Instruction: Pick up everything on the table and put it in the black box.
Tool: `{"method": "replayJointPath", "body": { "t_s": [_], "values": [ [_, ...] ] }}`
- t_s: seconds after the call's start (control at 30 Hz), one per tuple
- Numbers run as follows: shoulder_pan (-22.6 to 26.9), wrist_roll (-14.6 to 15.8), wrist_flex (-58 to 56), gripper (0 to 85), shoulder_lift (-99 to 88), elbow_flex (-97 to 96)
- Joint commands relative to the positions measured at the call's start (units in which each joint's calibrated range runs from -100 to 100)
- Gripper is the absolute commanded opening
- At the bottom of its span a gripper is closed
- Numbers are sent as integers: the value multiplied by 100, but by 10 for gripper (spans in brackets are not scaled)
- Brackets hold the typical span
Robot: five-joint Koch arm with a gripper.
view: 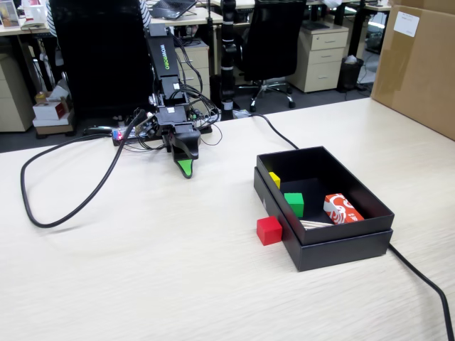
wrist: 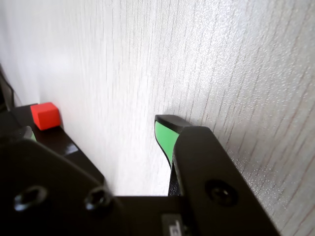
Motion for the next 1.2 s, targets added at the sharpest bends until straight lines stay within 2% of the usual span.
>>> {"method": "replayJointPath", "body": {
  "t_s": [0.0,1.17],
  "values": [
    [0,-29,-76,488,74,-167],
    [20,-29,-84,488,17,-204]
  ]
}}
